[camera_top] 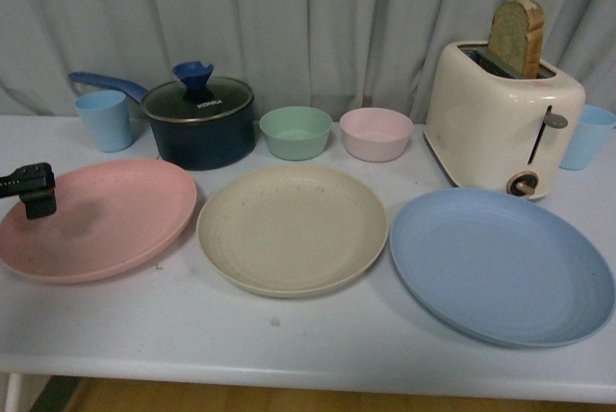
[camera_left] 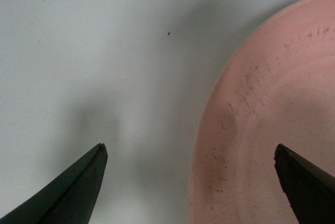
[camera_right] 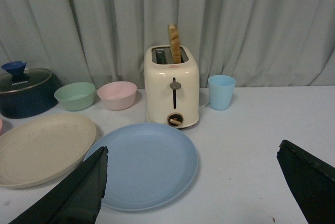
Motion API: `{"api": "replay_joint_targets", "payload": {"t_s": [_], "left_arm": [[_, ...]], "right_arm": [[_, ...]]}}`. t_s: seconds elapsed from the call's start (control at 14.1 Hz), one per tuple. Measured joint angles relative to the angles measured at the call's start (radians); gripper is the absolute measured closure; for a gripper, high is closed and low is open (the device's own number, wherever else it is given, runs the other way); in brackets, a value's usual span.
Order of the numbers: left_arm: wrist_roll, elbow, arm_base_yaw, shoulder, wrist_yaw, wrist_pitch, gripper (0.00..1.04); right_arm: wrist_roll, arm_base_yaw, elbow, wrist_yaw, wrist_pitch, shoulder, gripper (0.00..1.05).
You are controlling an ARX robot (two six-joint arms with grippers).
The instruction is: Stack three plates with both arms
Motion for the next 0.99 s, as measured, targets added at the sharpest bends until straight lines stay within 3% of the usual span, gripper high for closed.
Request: {"api": "replay_joint_targets", "payload": {"t_s": [0.21,0.43,0.78,0.85,0.99], "left_arm": [[0.019,-0.012,0.009,0.003,-0.003,0.006,0.38],[0.023,-0.012,0.010,0.003,-0.005,0.006,0.46],[0.059,-0.013,0.033,-0.002,-0.025,-0.008,0.94],[0.066,-0.015,0.046,-0.024,-0.011,-0.017,1.00],[0.072,-0.017,0.064,-0.080,-0.014,-0.036,1.02]], "right_arm": [[0.000,0.000,0.000,0.000,0.000,0.000,0.06],[0.000,0.000,0.000,0.000,0.000,0.000,0.06],[0.000,0.000,0.000,0.000,0.000,0.000,0.06],[0.000,0.000,0.000,0.000,0.000,0.000,0.06],[0.000,0.000,0.000,0.000,0.000,0.000,0.06]]}}
